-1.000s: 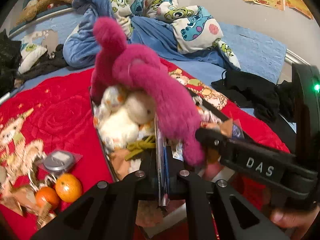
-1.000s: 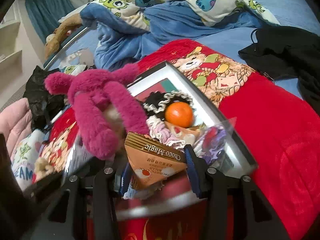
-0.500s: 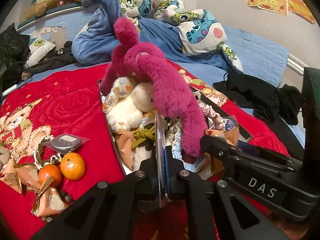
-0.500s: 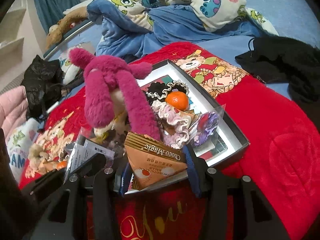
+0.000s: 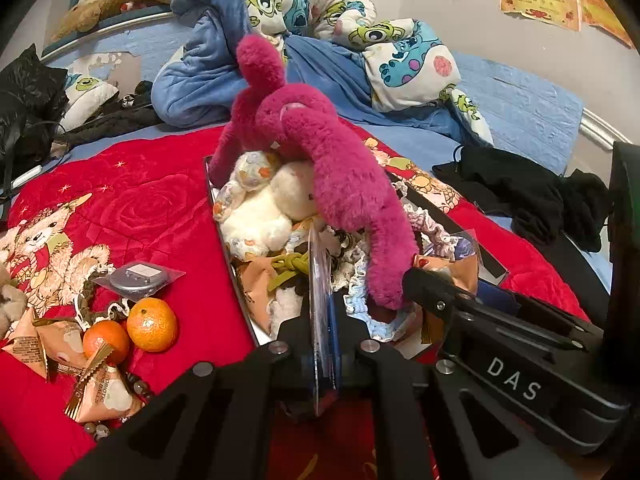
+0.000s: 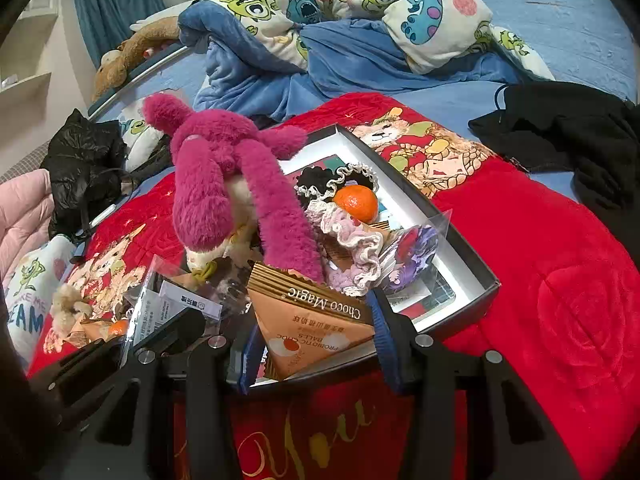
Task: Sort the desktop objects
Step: 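Open the left tool to drop the barcode packet while the right releases the Choco Magic packet in the tray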
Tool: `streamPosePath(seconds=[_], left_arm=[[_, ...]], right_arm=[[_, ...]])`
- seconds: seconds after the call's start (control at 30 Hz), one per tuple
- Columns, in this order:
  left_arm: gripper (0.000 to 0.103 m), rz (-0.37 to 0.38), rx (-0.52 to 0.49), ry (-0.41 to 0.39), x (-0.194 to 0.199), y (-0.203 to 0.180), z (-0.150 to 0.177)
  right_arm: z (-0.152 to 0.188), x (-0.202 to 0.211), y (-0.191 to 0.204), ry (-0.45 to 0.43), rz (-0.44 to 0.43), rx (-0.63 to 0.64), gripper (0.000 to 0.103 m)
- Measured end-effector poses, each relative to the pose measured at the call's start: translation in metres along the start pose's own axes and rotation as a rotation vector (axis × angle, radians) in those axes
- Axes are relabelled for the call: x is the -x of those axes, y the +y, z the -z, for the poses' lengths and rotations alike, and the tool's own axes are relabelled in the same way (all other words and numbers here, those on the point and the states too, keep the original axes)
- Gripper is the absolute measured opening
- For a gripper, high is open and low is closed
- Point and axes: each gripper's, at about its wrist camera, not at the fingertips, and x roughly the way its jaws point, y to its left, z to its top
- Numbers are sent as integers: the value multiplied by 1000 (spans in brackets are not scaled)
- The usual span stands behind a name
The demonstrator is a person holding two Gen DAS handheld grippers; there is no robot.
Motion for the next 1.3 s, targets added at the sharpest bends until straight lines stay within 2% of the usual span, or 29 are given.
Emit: streamPosePath(seconds=[0.33,0.53,0.6,0.7,0.77,0.9,1.03,1.1,1.13,1.17,1.3], left_arm=[[7,-6,0,-1,1,2,1],[15,-26,6,13,1,4,-4],[20,-45,3,10,2,3,-5],[38,-65,16,10,3,7,-7],[54,-66,33,3,5,11,-8],[74,-71,61,-17,12,20,-11],[103,-55,104,-32,18,38,-14],[103,-51,128,-31,19,47,-15],[103,-61,129,-26,19,50,-15],[103,-67,127,-25,20,51,-15],[103,-75,123,-29,20,52,-13]], right_arm=[[1,2,1,-1,4,-8,46],[1,4,0,-2,-1,-14,47],[0,5,0,-3,-1,-19,47],[-1,7,-1,-9,6,-24,48],[-1,8,-3,-15,9,-31,49],[-3,11,-10,-25,-5,-66,54],[-6,15,-17,-42,-34,-101,71],[-7,19,-21,-55,-56,-125,84],[-8,21,-23,-69,-67,-139,97],[-8,23,-24,-77,-72,-151,103],[-11,31,-25,-95,-107,-173,103]])
